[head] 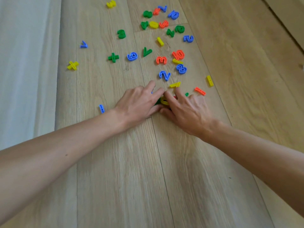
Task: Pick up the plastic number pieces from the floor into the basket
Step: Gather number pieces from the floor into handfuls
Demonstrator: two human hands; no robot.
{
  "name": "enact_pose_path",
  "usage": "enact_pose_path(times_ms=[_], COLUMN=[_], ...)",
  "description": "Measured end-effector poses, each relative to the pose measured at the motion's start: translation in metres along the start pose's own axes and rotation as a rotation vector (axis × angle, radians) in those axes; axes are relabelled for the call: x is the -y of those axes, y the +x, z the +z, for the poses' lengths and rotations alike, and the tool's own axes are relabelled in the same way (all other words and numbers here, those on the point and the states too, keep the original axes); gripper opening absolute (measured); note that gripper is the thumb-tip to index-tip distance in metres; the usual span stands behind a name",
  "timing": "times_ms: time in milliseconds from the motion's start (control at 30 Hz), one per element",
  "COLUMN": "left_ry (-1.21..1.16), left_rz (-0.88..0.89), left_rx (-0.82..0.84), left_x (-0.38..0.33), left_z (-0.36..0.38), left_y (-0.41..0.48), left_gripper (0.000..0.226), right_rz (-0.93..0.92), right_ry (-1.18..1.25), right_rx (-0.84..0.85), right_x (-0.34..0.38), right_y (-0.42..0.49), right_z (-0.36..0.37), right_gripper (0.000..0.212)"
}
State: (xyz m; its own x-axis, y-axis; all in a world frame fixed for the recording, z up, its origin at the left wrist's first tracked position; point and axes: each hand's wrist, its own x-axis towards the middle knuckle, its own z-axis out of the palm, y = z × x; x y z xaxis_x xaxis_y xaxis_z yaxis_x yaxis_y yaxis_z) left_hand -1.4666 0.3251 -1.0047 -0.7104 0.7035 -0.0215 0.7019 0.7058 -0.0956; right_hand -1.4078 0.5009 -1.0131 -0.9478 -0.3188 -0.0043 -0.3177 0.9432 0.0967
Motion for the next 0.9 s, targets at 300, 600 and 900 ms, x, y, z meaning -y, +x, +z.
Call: enact_pose_path(times_ms=[300, 600, 900], left_ry=[-0.129, -0.344, -0.812], left_rz=[0.032, -0.017, -0.165], left_rx=[-0.027, -0.042, -0.241], left_x=[-0.002, 0.001, -0.019], left_z=[-0.001, -0.005, -0.026], left_y=[-0.002, -0.003, -0.011], left_gripper=[0.027, 0.028, 0.011], right_rz=[0.048, 0.061, 0.287], right_ry=[0.042, 0.12, 0.753], right_rx=[-0.036, -0.081, -0.22], right_x=[0.005, 0.003, -0.014], right_y=[0.005, 0.005, -0.011], right_z=[-0.001, -0.001, -0.015], right_gripper=[0.035, 0.039, 0.015])
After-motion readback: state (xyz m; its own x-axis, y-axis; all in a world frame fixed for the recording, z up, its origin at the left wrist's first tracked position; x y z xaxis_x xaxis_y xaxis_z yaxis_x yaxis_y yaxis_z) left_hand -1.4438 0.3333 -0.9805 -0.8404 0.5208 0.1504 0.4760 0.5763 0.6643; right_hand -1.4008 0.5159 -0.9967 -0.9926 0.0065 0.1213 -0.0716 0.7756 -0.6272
